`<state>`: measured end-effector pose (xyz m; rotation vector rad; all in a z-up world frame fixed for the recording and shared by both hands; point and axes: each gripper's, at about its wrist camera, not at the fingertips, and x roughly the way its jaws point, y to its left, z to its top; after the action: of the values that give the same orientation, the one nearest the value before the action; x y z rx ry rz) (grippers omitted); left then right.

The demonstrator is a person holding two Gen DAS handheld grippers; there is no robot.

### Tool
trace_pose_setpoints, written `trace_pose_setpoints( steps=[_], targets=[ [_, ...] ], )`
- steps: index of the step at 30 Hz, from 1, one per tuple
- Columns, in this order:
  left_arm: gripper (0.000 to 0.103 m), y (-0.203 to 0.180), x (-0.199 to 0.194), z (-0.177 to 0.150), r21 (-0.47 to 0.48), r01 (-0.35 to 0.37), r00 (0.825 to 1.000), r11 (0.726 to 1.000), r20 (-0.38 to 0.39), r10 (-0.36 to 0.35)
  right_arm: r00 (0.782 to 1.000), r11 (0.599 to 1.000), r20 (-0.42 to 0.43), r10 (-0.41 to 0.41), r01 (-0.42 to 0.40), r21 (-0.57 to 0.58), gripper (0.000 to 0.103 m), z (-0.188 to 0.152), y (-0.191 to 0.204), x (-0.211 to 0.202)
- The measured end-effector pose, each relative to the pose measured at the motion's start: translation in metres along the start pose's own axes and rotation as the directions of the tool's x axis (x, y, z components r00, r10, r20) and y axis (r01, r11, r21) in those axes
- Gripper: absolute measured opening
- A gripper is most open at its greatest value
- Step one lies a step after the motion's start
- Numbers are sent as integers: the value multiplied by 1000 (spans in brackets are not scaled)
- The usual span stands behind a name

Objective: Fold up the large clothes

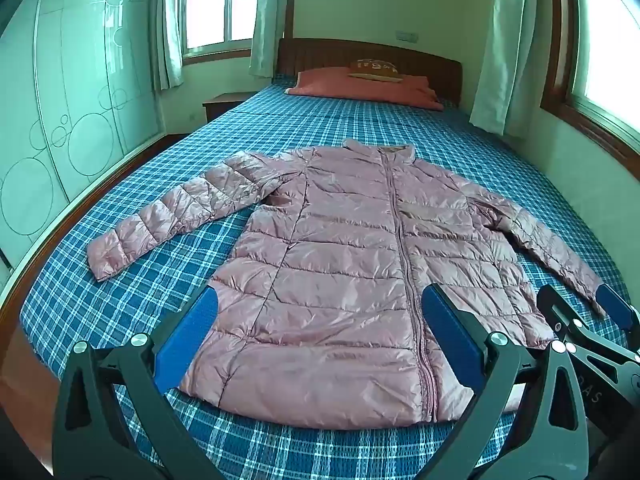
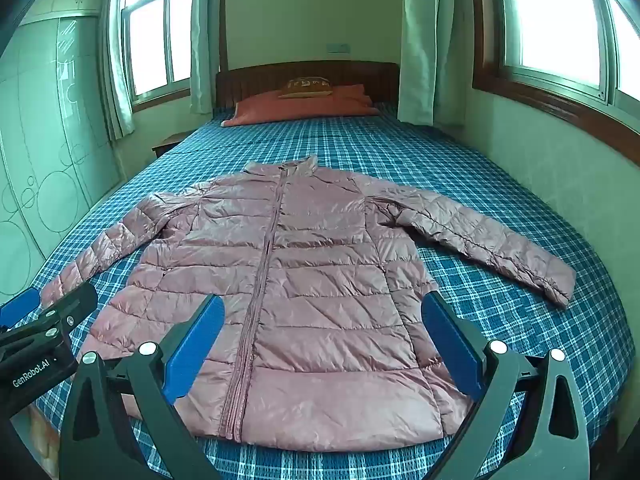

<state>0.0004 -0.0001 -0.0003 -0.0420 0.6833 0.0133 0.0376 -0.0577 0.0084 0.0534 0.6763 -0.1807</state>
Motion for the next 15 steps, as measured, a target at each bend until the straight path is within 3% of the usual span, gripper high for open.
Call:
trace_pose_setpoints(
  steps=[15],
  targets=[
    [101, 0, 0, 0, -1, 0, 1000, 1000, 0, 0, 1000, 1000, -4, -2, 2, -4, 98, 0, 1, -1]
  ],
)
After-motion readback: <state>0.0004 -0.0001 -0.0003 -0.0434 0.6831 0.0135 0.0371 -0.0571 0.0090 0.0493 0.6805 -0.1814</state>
